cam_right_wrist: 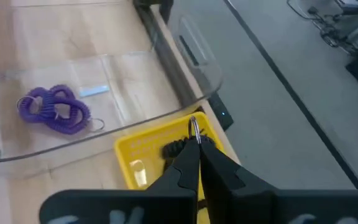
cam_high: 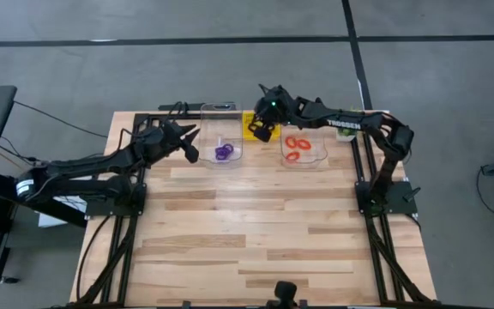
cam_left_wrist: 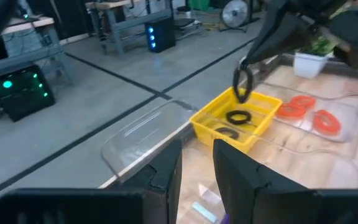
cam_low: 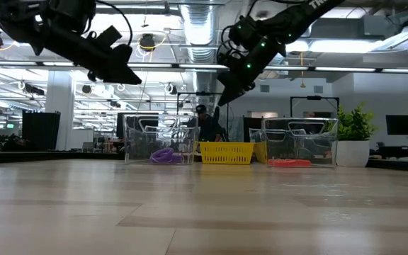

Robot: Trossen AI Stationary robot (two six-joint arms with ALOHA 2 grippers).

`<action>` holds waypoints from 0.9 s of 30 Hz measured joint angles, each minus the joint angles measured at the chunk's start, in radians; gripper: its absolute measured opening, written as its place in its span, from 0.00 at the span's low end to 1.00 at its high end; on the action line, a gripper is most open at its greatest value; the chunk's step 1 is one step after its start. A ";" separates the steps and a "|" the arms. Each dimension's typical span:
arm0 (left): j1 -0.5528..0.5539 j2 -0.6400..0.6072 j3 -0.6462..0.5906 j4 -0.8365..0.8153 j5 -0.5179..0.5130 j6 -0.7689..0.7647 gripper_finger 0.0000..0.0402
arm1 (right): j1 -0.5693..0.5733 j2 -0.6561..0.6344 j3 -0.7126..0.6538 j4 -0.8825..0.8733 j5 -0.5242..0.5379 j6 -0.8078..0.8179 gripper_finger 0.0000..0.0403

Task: Sort spring keychains
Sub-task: Put the black spring keychain into the yellow bin

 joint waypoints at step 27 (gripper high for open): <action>0.047 0.018 0.000 -0.017 0.081 -0.119 0.22 | -0.042 0.000 0.000 -0.052 -0.004 0.035 0.02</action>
